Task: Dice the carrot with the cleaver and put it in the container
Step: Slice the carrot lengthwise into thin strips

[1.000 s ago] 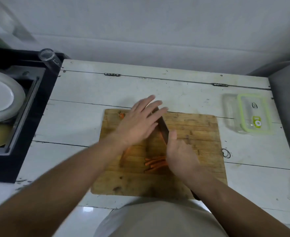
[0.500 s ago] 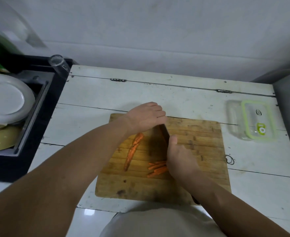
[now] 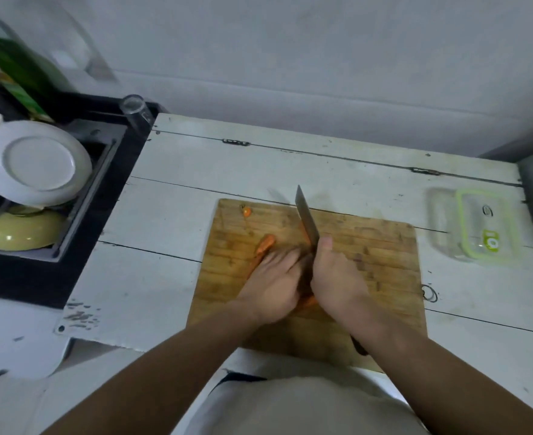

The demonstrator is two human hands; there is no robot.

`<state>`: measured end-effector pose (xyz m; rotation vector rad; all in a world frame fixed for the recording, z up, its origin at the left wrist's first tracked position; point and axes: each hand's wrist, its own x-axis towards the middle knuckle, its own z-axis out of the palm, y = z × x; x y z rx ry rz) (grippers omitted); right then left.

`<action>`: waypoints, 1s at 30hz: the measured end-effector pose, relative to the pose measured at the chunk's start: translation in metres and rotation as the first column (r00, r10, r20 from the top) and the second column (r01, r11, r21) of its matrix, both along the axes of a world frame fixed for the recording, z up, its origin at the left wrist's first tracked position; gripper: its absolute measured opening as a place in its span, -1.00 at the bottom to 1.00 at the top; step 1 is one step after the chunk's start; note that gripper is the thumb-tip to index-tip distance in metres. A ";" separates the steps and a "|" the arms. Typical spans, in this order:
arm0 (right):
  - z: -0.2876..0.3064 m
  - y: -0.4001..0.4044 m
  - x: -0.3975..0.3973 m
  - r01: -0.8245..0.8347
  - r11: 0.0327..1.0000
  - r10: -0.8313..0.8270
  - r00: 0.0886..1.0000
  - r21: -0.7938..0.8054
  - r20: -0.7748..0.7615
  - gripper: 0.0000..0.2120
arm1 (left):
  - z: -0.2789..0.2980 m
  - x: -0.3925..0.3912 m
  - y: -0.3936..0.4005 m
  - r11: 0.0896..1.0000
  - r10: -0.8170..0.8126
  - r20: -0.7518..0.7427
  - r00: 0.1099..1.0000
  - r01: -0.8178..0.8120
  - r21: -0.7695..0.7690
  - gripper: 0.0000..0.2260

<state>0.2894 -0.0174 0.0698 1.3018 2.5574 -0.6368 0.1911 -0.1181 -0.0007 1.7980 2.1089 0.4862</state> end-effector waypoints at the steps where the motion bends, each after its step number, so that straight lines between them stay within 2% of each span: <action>1: 0.001 -0.001 -0.002 0.003 1.000 -0.003 1.000 -0.003 -0.004 -0.71 | -0.002 0.001 0.003 1.000 -0.015 0.012 1.000 0.016 -0.027 -0.40; 5: 0.004 -0.002 0.004 0.036 0.999 -0.036 0.999 -0.018 -0.013 -0.75 | -0.011 -0.008 0.006 1.000 -0.001 -0.053 0.999 0.000 -0.022 -0.44; 8: 0.004 -0.006 0.008 -0.008 1.000 0.009 1.000 -0.018 0.010 -0.74 | -0.008 -0.006 0.003 0.995 0.089 0.027 0.996 -0.089 0.032 -0.48; 13: 0.007 0.003 0.006 0.019 1.000 -0.019 0.999 -0.014 0.038 -0.70 | -0.016 0.003 -0.003 0.991 0.116 0.045 0.992 -0.118 0.062 -0.50; 16: 0.006 -0.005 0.005 -0.012 1.000 0.012 0.997 -0.010 0.071 -0.69 | -0.019 0.002 -0.004 0.984 0.144 0.118 0.982 -0.155 0.089 -0.53; 23: -0.001 -0.006 0.009 0.012 1.000 -0.013 0.999 0.018 0.030 -0.63 | -0.018 0.005 -0.007 0.973 0.167 0.141 0.976 -0.186 0.134 -0.59; 25: -0.001 -0.005 0.008 0.002 1.000 -0.003 0.999 0.023 0.038 -0.66 | -0.013 0.004 -0.010 0.954 0.213 0.112 0.971 -0.231 0.193 -0.64; 27: -0.001 -0.001 0.011 0.040 0.999 -0.040 0.998 -0.008 0.045 -0.63 | -0.010 0.001 -0.019 0.924 0.318 -0.004 0.948 -0.309 0.225 -0.69; 30: 0.000 0.014 0.013 0.085 0.995 -0.084 0.996 -0.047 0.020 -0.66 | -0.009 -0.020 -0.030 0.872 0.486 -0.200 0.851 -0.459 0.170 -0.71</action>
